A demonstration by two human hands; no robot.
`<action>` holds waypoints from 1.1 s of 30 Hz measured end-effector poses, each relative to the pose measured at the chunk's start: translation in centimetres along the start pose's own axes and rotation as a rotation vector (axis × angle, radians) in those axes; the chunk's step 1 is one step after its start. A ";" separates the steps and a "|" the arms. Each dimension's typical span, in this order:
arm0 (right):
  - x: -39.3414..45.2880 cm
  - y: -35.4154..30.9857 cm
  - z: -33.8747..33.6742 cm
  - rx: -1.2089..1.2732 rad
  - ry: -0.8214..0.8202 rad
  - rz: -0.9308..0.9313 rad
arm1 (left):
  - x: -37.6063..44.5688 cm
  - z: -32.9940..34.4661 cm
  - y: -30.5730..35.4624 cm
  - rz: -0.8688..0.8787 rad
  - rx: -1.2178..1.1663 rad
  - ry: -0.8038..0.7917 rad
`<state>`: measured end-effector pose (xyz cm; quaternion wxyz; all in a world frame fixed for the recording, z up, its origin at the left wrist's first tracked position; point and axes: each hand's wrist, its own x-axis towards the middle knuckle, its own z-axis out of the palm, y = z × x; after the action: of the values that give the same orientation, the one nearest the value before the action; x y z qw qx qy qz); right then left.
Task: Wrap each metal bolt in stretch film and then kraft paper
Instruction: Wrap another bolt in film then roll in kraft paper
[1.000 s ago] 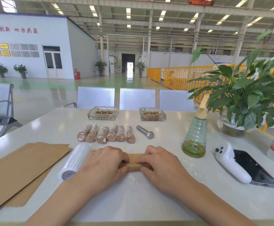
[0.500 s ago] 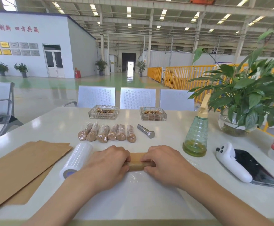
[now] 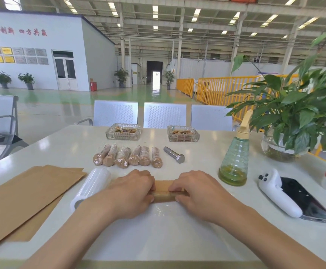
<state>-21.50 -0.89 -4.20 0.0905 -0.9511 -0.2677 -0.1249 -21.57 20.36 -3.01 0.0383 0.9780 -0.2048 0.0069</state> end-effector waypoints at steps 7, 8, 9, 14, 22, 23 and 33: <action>0.0 -0.4 0.4 -0.038 0.002 0.030 | 3.5 -3.2 -1.2 -0.112 -0.205 0.078; 0.0 -0.4 0.4 -0.033 -0.003 0.035 | 4.2 -3.2 -1.1 -0.127 -0.166 0.092; 0.0 -0.4 0.4 -0.028 -0.007 0.038 | 4.8 -3.1 -1.0 -0.146 -0.124 0.072; -0.1 -0.2 0.4 -0.005 -0.002 0.042 | 7.0 -1.4 -0.5 -0.201 -0.055 -0.114; -0.4 -0.4 0.6 -0.034 0.024 0.030 | 7.1 -0.8 -1.0 -0.144 -0.187 -0.090; -0.4 -0.5 0.6 -0.037 0.024 0.028 | 7.1 -0.7 -0.9 -0.136 -0.205 -0.072; -0.7 -0.9 0.7 -0.040 0.041 0.060 | 3.2 -1.4 -0.2 0.035 -0.272 0.220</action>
<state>-22.40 -0.32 -4.98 0.0807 -0.9576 -0.2345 -0.1467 -18.57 19.37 -1.53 0.1925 0.9534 -0.2155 0.0868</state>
